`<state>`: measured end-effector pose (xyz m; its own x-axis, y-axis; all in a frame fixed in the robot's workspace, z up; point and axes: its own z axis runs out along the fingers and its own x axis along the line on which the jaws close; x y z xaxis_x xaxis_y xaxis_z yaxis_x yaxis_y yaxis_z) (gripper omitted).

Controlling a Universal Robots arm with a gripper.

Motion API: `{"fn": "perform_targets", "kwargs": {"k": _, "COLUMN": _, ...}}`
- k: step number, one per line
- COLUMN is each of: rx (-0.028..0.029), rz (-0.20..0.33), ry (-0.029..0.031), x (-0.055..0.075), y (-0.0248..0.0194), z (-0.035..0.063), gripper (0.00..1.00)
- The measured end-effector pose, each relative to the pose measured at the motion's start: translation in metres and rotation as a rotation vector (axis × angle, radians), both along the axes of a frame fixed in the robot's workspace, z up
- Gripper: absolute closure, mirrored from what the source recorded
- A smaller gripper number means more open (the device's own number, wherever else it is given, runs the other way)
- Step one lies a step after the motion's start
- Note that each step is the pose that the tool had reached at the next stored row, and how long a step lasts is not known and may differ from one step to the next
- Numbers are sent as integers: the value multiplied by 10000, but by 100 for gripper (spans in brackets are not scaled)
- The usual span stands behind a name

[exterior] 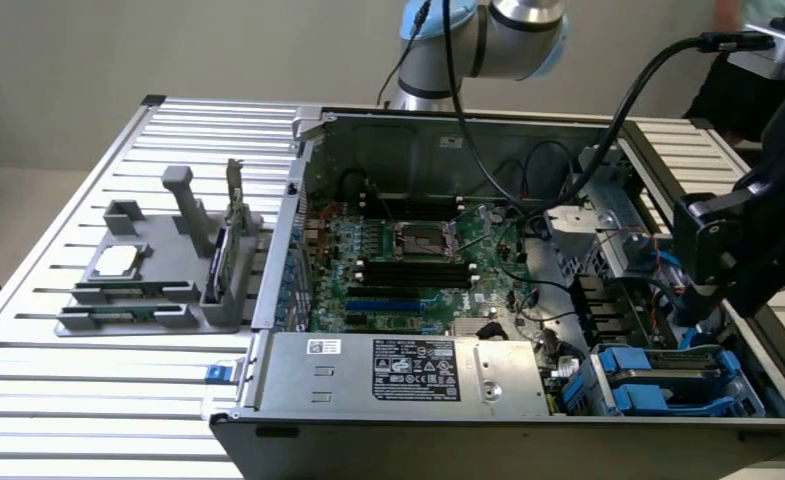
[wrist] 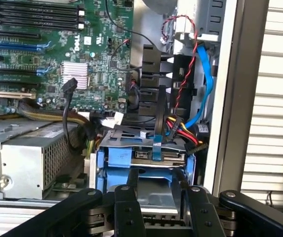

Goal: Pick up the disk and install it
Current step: 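Insert the first disk wire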

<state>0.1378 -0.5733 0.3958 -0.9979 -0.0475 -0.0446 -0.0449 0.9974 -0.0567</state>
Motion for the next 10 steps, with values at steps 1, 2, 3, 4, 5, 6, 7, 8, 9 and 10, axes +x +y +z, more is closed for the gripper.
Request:
{"fn": "perform_targets", "kwargs": {"k": 1, "rx": 1, "rz": -90, "ry": -49, "x": 0, "y": 2, "z": 0, "gripper": 59}}
{"fn": "perform_targets", "kwargs": {"k": 2, "rx": 0, "rz": -187, "ry": -97, "x": 0, "y": 4, "z": 0, "gripper": 59}}
{"fn": "perform_targets", "kwargs": {"k": 3, "rx": 1, "rz": -281, "ry": -140, "x": 0, "y": 5, "z": -1, "gripper": 59}}
{"fn": "perform_targets", "kwargs": {"k": 4, "rx": 2, "rz": -375, "ry": -178, "x": 1, "y": 6, "z": -1, "gripper": 59}}
{"fn": "perform_targets", "kwargs": {"k": 5, "rx": 1, "rz": -475, "ry": -214, "x": 1, "y": 7, "z": -1, "gripper": 59}}
{"fn": "perform_targets", "kwargs": {"k": 6, "rx": -1, "rz": -573, "ry": -247, "x": 0, "y": 8, "z": 0, "gripper": 59}}
{"fn": "perform_targets", "kwargs": {"k": 7, "rx": 0, "rz": -674, "ry": -279, "x": 0, "y": 8, "z": -1, "gripper": 59}}
{"fn": "perform_targets", "kwargs": {"k": 8, "rx": 0, "rz": -775, "ry": -304, "x": 0, "y": 9, "z": -1, "gripper": 59}}
{"fn": "perform_targets", "kwargs": {"k": 9, "rx": 0, "rz": -885, "ry": -331, "x": 0, "y": 10, "z": -1, "gripper": 59}}
{"fn": "perform_targets", "kwargs": {"k": 10, "rx": -2, "rz": -987, "ry": -355, "x": 0, "y": 10, "z": -1, "gripper": 59}}
